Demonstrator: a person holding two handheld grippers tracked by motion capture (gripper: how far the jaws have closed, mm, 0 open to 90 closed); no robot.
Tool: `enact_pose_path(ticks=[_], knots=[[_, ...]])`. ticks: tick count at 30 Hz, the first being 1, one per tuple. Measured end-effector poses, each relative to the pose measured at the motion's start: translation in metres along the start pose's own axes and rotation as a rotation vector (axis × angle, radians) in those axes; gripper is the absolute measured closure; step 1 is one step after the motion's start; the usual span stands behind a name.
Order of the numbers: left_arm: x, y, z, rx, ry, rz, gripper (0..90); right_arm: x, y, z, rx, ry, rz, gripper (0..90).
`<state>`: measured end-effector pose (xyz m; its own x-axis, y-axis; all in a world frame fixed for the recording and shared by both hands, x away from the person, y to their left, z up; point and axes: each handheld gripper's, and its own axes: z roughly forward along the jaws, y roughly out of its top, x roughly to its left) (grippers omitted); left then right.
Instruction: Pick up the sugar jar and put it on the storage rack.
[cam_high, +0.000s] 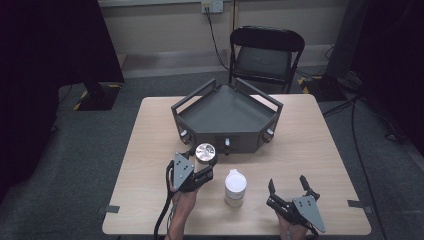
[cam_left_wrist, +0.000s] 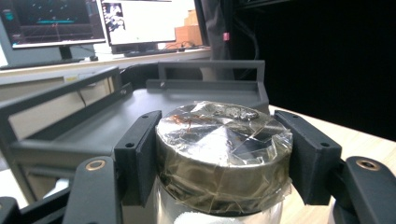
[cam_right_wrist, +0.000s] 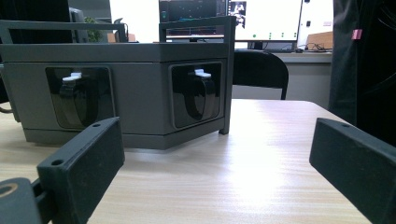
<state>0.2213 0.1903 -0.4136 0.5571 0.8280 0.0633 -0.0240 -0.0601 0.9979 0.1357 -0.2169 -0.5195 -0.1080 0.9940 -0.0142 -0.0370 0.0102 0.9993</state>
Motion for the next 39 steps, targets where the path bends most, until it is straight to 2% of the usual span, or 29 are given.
enact_pose_path(ticks=[5,8,10,13,17,19,25,29,35,39], knots=[[0.002,0.013,0.008,-0.001,-0.004,0.028,35.0,0.0,0.0,0.0,0.0,0.001,0.0,2.0],[-0.003,0.018,0.011,-0.005,0.017,0.014,35.0,0.0,0.0,0.0,0.0,0.001,0.0,2.0],[-0.005,0.02,0.013,-0.009,0.013,0.013,35.0,0.0,0.0,0.0,0.0,0.001,0.0,2.0],[-0.009,0.024,0.017,-0.006,0.033,0.009,35.0,0.0,0.0,0.0,0.0,0.002,0.0,2.0],[-0.013,0.022,0.019,-0.018,0.072,-0.025,35.0,0.0,0.0,0.0,0.0,0.002,-0.001,2.0],[-0.012,0.022,0.02,-0.013,0.079,-0.035,35.0,0.0,0.0,0.0,0.0,0.002,0.001,2.0],[-0.014,0.025,0.026,-0.014,0.118,-0.038,35.0,0.0,0.0,0.0,0.0,0.002,0.0,2.0],[-0.018,0.028,0.029,-0.028,0.15,-0.062,35.0,0.0,0.0,0.0,0.0,0.002,-0.001,2.0],[-0.025,0.037,0.039,-0.039,0.201,-0.039,35.0,0.0,0.0,0.0,0.0,0.002,-0.002,2.0],[-0.023,0.043,0.046,-0.043,0.208,-0.037,35.0,0.0,0.0,0.0,0.0,0.002,-0.001,2.0]])
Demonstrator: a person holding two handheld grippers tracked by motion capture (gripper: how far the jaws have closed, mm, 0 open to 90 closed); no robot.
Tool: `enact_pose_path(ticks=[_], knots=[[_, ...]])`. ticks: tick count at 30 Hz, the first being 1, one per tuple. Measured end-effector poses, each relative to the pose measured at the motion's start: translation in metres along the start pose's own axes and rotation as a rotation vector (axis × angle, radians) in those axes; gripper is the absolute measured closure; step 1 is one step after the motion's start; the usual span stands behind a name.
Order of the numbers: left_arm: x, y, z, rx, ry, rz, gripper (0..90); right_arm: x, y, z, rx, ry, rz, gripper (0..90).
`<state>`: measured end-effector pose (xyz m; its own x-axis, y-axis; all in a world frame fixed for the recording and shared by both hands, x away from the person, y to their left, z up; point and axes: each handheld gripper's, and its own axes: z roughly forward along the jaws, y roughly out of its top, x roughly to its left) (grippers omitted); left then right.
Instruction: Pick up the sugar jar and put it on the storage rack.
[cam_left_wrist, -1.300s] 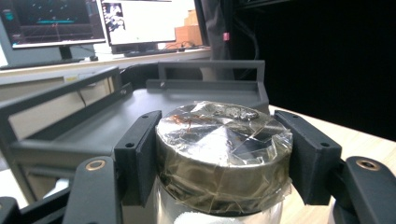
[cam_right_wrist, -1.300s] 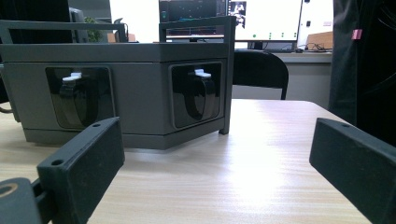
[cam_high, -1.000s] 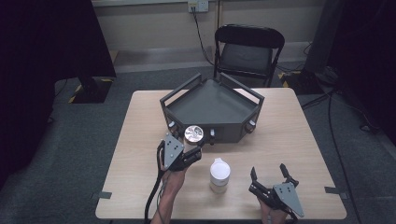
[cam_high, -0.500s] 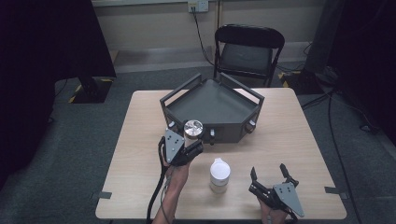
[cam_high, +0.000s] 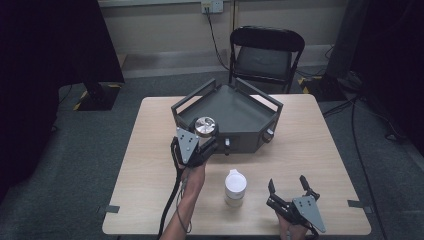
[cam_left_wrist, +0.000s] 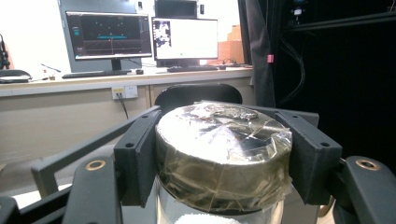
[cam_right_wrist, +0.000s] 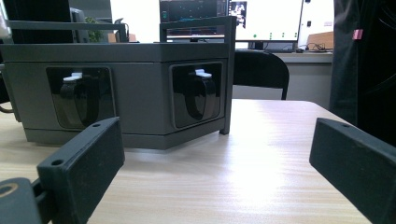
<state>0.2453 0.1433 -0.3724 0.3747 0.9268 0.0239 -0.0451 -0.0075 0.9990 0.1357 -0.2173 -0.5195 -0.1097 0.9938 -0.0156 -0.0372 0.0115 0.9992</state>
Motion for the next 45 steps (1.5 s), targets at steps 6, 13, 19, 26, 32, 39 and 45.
enact_pose_path(ticks=[6,13,19,26,32,39,45], knots=[[-0.001,0.007,0.017,0.013,0.014,0.004,35.0,0.0,0.0,0.0,0.0,-0.001,0.0,2.1],[-0.004,0.008,0.037,0.015,0.032,-0.009,35.0,0.0,0.0,0.0,0.0,0.001,0.0,2.0],[0.0,0.014,0.056,0.02,0.044,-0.034,35.0,0.0,0.0,0.0,0.0,0.002,0.001,2.0],[0.006,0.011,0.077,0.034,0.059,-0.049,34.9,0.0,0.0,-0.001,0.0,0.001,0.001,2.0],[0.008,0.007,0.087,0.067,0.041,-0.048,34.9,0.0,0.0,-0.001,0.0,0.001,0.001,2.0],[0.006,0.005,0.094,0.08,0.056,-0.039,34.9,0.0,0.0,-0.001,0.001,0.002,0.001,2.0],[0.012,0.008,0.095,0.116,0.039,-0.08,34.8,0.0,0.0,-0.001,0.0,0.002,0.001,2.0]])
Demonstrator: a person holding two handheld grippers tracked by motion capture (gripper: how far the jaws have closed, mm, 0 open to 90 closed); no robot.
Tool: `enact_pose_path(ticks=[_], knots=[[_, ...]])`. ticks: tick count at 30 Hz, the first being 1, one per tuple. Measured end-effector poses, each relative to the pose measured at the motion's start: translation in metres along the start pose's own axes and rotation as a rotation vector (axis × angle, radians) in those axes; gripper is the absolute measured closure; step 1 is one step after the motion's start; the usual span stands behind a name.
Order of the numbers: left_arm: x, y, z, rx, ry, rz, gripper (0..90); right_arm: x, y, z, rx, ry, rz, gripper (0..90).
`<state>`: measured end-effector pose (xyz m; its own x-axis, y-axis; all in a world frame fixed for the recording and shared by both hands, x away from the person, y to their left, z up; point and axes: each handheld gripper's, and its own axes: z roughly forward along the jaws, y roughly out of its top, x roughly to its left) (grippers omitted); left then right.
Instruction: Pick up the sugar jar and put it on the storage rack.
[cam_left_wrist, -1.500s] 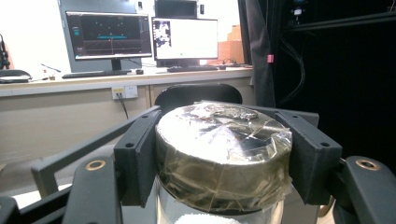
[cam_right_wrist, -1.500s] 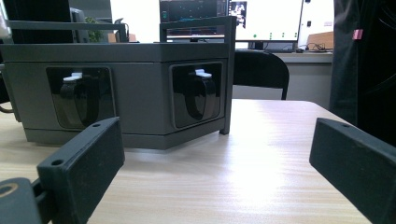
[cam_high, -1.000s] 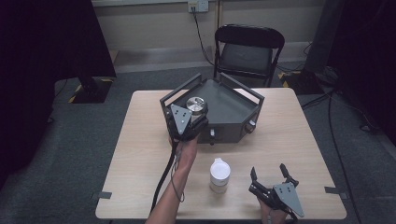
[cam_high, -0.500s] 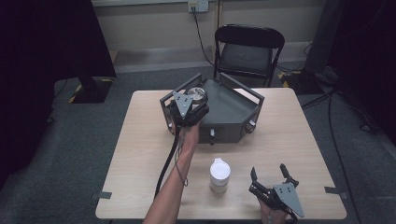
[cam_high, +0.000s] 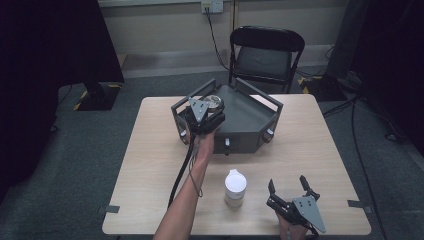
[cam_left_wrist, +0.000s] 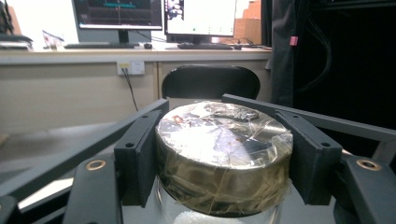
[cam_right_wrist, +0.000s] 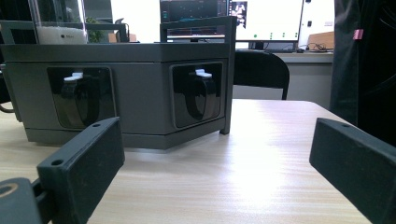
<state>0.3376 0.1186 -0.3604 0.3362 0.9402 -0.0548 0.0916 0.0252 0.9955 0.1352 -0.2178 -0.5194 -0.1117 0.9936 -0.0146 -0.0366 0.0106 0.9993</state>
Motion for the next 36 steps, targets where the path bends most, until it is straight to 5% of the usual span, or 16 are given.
enact_pose_path(ticks=[4,19,26,36], knots=[[-0.0022,0.0013,0.0029,0.03,0.027,-0.003,34.8,0.0,0.0,0.0,0.0,0.0,0.0,2.0],[-0.0038,-0.0014,-0.001,0.031,0.031,0.017,34.3,0.0004,0.0,0.0,0.0,-0.002,0.0,2.0],[0.0008,0.0003,-0.0003,0.042,0.014,-0.005,33.9,0.0009,0.0,0.0,0.0,-0.005,0.0,2.0],[-0.002,-0.0008,0.0002,0.05,0.052,-0.032,0.5,0.001,0.0,0.0,0.0,-0.006,0.0,2.0]])
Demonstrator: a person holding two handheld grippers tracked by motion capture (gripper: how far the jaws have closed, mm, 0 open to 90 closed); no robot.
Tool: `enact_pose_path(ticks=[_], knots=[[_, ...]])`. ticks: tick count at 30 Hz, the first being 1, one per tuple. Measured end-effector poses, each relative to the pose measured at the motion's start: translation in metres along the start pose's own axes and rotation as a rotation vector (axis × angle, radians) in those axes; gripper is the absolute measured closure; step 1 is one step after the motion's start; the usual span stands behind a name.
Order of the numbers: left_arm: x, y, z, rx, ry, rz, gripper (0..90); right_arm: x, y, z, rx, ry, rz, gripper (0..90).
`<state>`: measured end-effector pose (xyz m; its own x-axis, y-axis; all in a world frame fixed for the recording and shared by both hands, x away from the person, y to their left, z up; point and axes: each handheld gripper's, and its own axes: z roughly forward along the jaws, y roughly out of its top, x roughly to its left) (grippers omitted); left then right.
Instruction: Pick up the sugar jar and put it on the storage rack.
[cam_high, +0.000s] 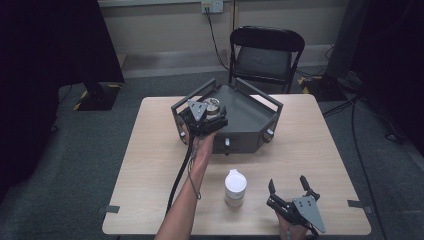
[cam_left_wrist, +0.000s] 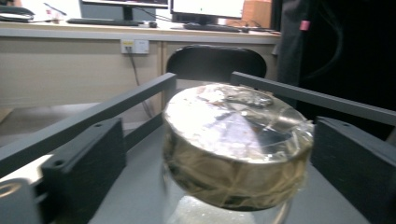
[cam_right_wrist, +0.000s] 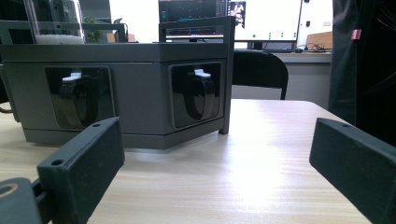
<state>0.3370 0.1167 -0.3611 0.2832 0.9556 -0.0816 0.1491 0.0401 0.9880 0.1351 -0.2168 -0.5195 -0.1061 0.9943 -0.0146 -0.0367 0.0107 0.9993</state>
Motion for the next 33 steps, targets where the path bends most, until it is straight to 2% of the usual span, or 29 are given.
enact_pose_path(ticks=[2,5,9,14,17,21,33], knots=[[0.004,0.0,-0.002,-0.008,-0.015,-0.017,0.0,0.0,0.0,0.0,0.0,0.0,0.0,2.0],[0.004,0.002,-0.007,-0.013,-0.017,-0.018,0.0,0.0,0.0,0.0,0.0,0.0,0.0,2.0],[0.001,-0.001,-0.016,-0.041,-0.01,0.019,0.0,0.001,0.0,0.0,0.0,-0.005,0.001,2.1],[0.005,-0.006,-0.024,-0.045,-0.037,-0.009,0.0,0.001,0.0,0.0,0.0,-0.006,0.0,2.0],[0.0,-0.009,-0.031,-0.056,-0.03,0.012,0.0,0.001,0.0,0.0,0.001,-0.007,0.001,2.0],[-0.003,-0.012,-0.038,-0.068,-0.037,0.013,0.0,0.001,0.0,0.0,0.0,-0.007,0.0,2.0],[0.003,-0.015,-0.065,-0.124,-0.044,0.015,0.1,0.002,0.0,0.0,0.0,-0.011,0.0,2.0]])
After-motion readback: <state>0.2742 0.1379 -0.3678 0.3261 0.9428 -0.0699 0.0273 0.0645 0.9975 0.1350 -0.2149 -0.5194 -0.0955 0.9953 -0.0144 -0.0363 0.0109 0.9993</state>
